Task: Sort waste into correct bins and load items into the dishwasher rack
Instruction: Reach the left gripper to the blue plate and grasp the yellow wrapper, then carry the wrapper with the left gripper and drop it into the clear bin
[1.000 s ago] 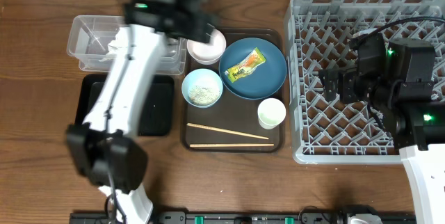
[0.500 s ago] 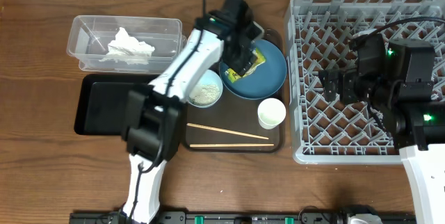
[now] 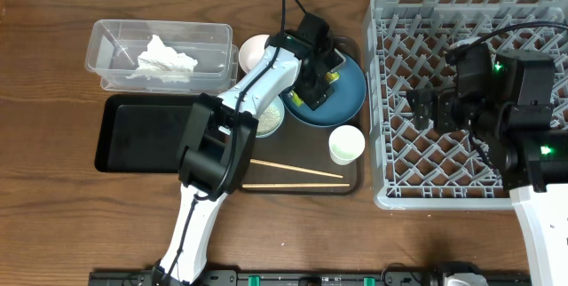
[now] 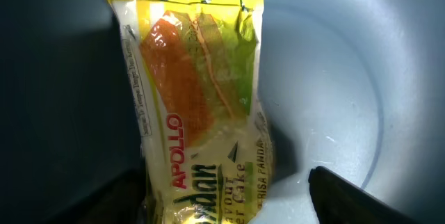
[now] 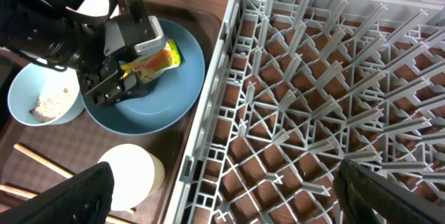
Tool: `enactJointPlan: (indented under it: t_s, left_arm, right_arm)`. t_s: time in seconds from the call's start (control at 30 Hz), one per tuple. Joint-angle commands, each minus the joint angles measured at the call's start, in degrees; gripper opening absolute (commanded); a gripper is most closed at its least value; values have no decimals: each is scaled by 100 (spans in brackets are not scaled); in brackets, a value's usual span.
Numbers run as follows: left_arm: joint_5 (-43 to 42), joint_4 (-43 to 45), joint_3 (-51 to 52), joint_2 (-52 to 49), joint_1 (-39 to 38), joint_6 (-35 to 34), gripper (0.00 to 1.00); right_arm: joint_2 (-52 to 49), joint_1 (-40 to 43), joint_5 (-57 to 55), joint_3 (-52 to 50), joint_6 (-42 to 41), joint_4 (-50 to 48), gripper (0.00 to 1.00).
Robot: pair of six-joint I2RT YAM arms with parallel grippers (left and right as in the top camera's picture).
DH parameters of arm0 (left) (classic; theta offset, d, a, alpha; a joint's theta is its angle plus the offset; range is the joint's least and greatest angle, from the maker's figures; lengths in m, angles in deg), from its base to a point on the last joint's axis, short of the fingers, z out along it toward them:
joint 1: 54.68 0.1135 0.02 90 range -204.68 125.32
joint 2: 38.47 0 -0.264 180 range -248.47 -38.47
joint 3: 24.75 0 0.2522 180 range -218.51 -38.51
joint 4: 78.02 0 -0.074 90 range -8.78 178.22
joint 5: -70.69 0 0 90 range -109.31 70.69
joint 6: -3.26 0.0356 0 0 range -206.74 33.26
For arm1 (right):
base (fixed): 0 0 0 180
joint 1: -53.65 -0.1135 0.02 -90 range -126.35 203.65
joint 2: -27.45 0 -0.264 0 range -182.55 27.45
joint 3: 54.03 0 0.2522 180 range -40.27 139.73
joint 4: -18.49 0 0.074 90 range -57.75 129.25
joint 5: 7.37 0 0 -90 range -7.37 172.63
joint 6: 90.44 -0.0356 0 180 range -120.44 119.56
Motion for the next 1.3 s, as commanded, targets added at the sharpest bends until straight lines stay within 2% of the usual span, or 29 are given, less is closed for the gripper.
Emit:
enactJointPlan:
  t_s: [0.0,0.27,0.57,0.63,0.83,1.03,1.27]
  left_arm:
    - [68,42,24,-81,22,72,68]
    - [44,31,22,-236,22,66,55]
    - [46,35,15,-332,15,-66,13]
    - [50,33,9,-280,17,-153,6]
    - [52,9,-140,258,90,-826,6]
    - [92,7,-155,1357,404,-1499,6]
    - [1298,-214,-155,2243,1252,-2391,6]
  right_arm:
    - [-2,-42,50,72,28,15,99]
    - [-2,-42,48,72,31,57,99]
    - [-2,-42,48,72,31,68,99]
    - [-2,-42,50,72,28,66,99]
    - [-2,-42,48,72,31,68,99]
    - [-2,-42,48,72,31,66,99]
    - [-2,-42,48,72,31,66,99]
